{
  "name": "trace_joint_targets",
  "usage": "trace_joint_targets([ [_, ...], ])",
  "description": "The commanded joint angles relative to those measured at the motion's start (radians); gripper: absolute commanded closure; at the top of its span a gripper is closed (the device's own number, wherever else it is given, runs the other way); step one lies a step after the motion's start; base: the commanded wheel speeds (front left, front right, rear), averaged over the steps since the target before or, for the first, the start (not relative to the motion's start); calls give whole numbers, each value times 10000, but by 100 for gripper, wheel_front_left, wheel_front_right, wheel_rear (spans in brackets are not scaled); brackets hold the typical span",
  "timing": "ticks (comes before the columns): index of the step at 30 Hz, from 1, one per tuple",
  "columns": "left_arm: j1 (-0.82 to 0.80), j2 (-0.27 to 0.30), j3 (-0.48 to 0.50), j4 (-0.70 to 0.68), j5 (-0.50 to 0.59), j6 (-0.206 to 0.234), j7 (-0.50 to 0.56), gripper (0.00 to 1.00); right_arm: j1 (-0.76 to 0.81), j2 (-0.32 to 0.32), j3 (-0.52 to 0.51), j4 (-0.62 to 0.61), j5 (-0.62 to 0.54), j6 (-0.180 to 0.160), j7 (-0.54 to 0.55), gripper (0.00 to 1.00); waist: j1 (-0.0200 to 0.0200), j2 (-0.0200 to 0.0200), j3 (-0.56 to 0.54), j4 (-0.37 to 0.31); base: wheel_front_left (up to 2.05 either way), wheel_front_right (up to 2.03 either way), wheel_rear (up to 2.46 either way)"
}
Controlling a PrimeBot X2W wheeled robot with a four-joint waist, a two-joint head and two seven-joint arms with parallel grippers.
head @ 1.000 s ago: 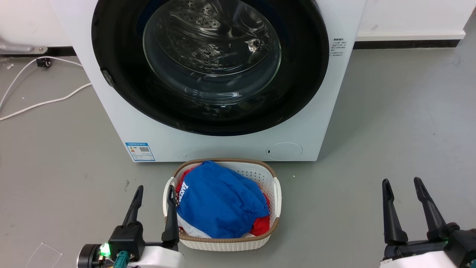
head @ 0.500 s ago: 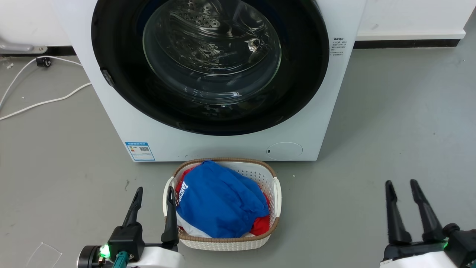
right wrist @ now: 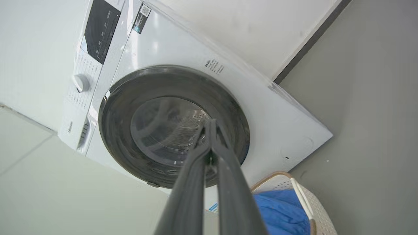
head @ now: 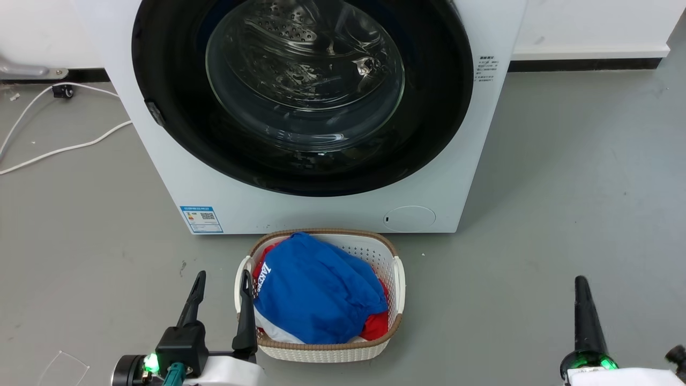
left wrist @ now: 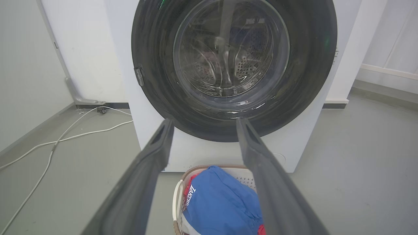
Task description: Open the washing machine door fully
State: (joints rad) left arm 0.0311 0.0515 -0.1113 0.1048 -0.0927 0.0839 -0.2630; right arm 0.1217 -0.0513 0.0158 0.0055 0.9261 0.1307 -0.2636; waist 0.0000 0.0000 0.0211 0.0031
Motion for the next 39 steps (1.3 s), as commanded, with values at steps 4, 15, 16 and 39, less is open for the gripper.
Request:
trace_joint_targets([
  [4,68,-19,2,35,-55,42,-28,0,-192,14,459,247,3150,1,-17,100,0,0,-46,-6,0,0,0],
  [15,69,-19,9,42,-88,90,-28,0,3,10,877,-463,7852,2,547,100,0,0,-83,8,0,0,0],
  [16,66,-19,17,40,-90,91,-28,0,42,11,785,-547,8056,2,742,100,0,0,-80,9,0,0,0],
  [39,-99,-18,51,-114,-44,129,-28,0,-116,12,99,-693,7730,2,2370,100,0,0,230,54,0,0,0],
])
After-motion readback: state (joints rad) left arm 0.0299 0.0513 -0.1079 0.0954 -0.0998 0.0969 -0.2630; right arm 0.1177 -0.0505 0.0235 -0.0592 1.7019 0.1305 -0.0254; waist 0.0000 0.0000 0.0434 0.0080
